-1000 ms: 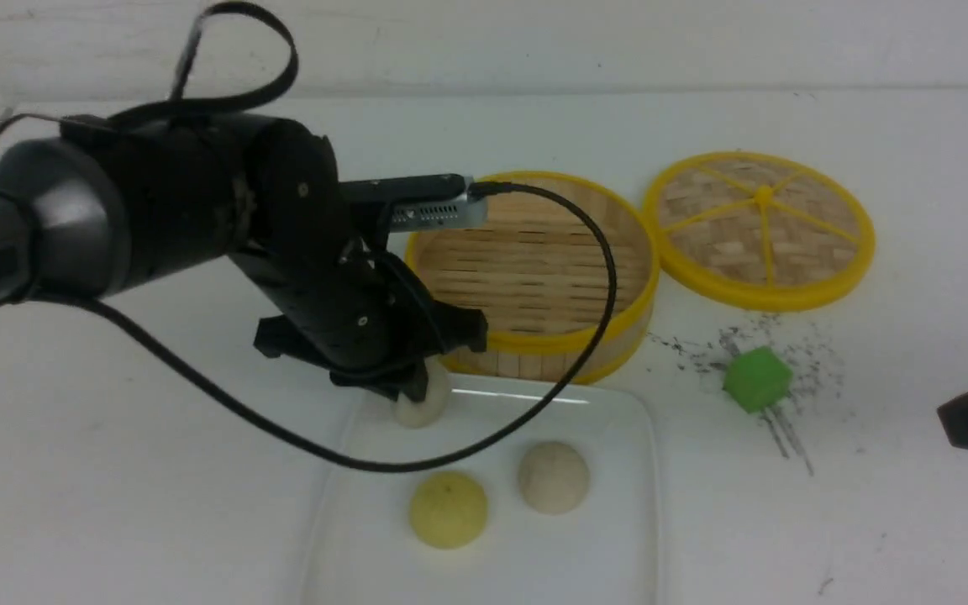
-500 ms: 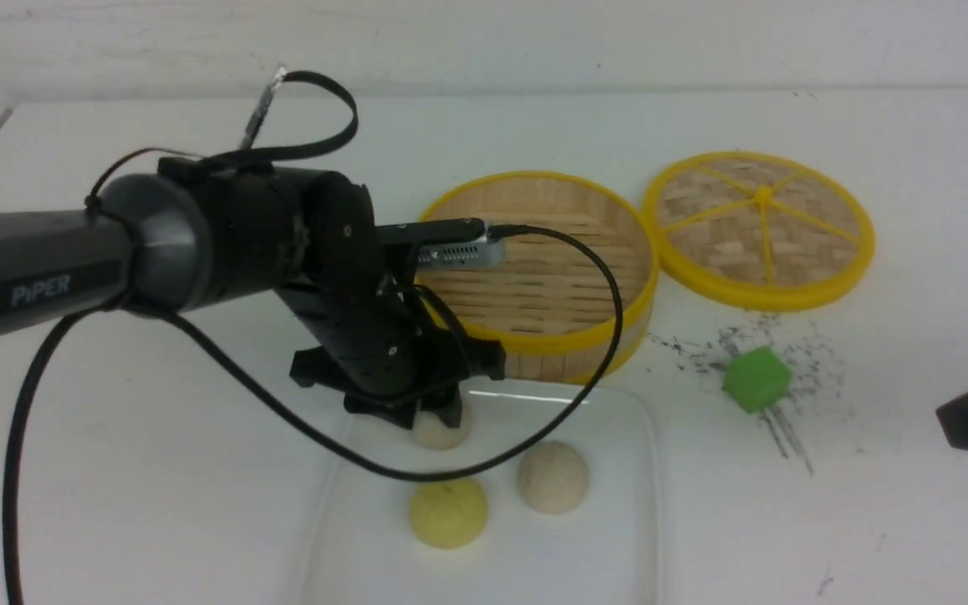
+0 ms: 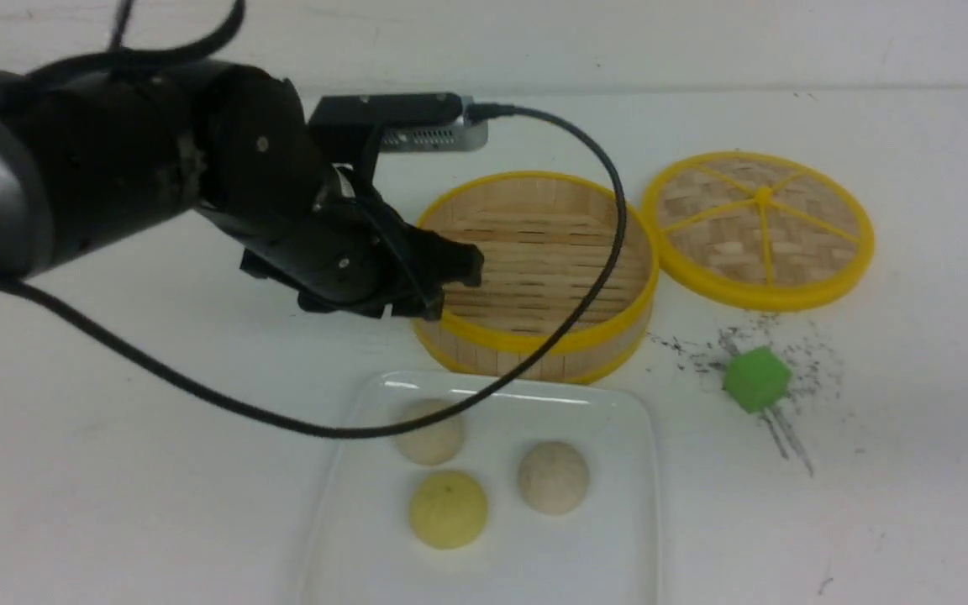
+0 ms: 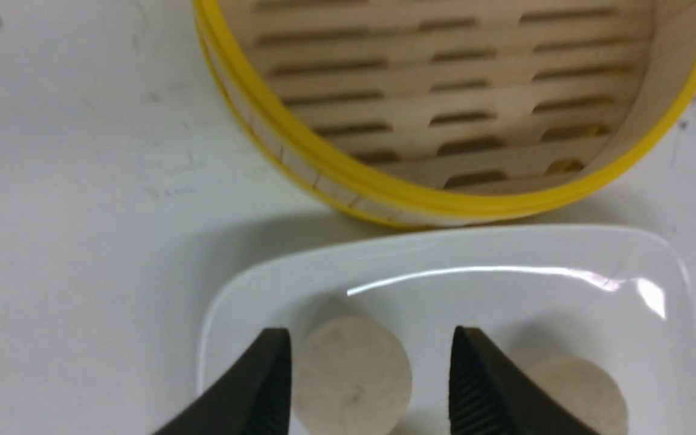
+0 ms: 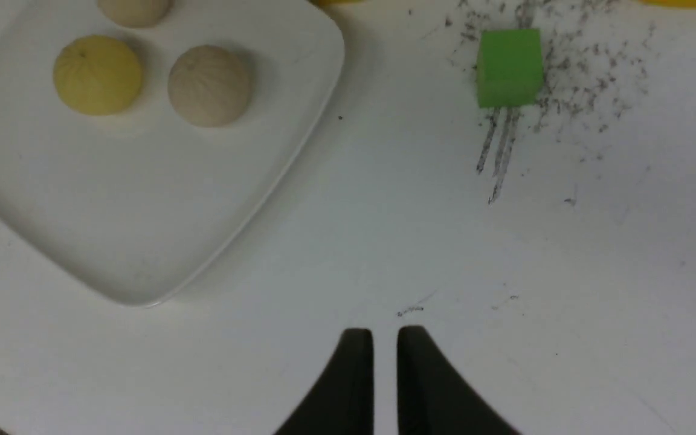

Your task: Put the steamed buns into the plate on the white tablecloth.

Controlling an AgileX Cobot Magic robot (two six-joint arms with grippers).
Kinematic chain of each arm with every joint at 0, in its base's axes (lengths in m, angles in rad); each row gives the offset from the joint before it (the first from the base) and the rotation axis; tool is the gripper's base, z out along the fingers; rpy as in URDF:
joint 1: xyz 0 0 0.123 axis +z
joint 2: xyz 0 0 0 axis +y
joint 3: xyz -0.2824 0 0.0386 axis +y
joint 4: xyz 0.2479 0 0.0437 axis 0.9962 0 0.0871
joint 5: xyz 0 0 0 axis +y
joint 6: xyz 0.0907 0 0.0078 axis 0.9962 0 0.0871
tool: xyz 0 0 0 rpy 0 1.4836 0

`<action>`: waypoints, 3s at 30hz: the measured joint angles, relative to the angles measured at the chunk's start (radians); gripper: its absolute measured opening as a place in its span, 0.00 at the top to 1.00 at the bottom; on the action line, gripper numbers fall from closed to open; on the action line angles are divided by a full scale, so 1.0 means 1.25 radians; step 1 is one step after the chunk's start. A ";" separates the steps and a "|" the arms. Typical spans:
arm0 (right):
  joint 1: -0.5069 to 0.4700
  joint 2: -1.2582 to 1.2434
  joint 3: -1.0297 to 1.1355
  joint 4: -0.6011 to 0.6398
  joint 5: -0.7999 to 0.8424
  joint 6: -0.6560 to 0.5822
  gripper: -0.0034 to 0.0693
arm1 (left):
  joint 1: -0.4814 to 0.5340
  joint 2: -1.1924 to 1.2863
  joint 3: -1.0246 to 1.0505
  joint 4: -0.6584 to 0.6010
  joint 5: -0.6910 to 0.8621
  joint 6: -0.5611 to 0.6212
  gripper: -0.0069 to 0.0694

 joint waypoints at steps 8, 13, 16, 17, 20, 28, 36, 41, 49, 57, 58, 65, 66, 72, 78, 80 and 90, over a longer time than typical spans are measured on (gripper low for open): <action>0.000 -0.315 0.024 -0.055 -0.005 0.063 0.84 | 0.000 -0.045 -0.001 0.011 0.029 0.000 0.63; 0.000 -0.440 0.138 -0.057 -0.152 0.079 0.85 | 0.000 -0.045 -0.001 0.012 0.033 0.000 0.76; 0.000 -0.473 0.259 -0.065 -0.307 0.135 0.94 | 0.000 -0.045 -0.001 0.012 0.033 0.000 0.83; 0.000 -0.473 0.281 -0.070 -0.329 0.141 0.96 | 0.000 -0.045 -0.001 0.012 0.033 0.000 0.84; 0.000 -0.462 0.324 -0.095 -0.412 0.170 0.97 | 0.000 -0.045 -0.001 0.012 0.033 0.000 0.85; 0.000 -0.425 0.355 -0.164 -0.514 0.184 0.97 | 0.000 -0.045 -0.001 0.010 0.033 0.000 0.86; 0.000 -0.425 0.355 -0.166 -0.512 0.184 0.97 | 0.000 -0.045 -0.001 0.014 0.055 0.000 0.89; 0.000 -0.425 0.355 -0.169 -0.512 0.184 0.96 | 0.000 -0.045 -0.001 0.040 0.082 0.000 0.89; 0.000 -0.425 0.355 -0.170 -0.512 0.184 0.95 | 0.000 -0.045 -0.001 0.064 0.089 0.000 0.89; 0.000 -0.429 0.363 -0.170 -0.512 0.184 0.95 | 0.000 -0.045 -0.001 0.066 0.091 0.000 0.88; 0.000 -0.430 0.364 -0.170 -0.512 0.184 0.95 | 0.000 -0.045 -0.001 0.066 0.091 0.000 0.88; -0.128 -0.485 0.461 -0.174 -0.515 0.184 0.94 | 0.000 -0.045 0.000 0.067 0.096 0.000 0.88; -0.151 -0.494 0.475 -0.173 -0.515 0.184 0.93 | 0.000 -0.045 0.000 0.067 0.096 0.000 0.88; -0.253 -0.524 0.577 -0.180 -0.514 0.184 0.92 | 0.000 -0.071 0.001 0.061 0.111 0.000 0.88; -0.256 -0.524 0.643 -0.201 -0.515 0.184 0.91 | 0.000 -0.154 0.001 0.112 0.131 -0.001 0.87; -0.256 -0.525 0.664 -0.198 -0.515 0.184 0.91 | 0.000 -0.187 0.001 0.129 0.152 -0.007 0.87; -0.254 -0.563 0.694 -0.194 -0.514 0.185 0.89 | 0.000 -0.341 0.001 0.165 0.242 -0.079 0.87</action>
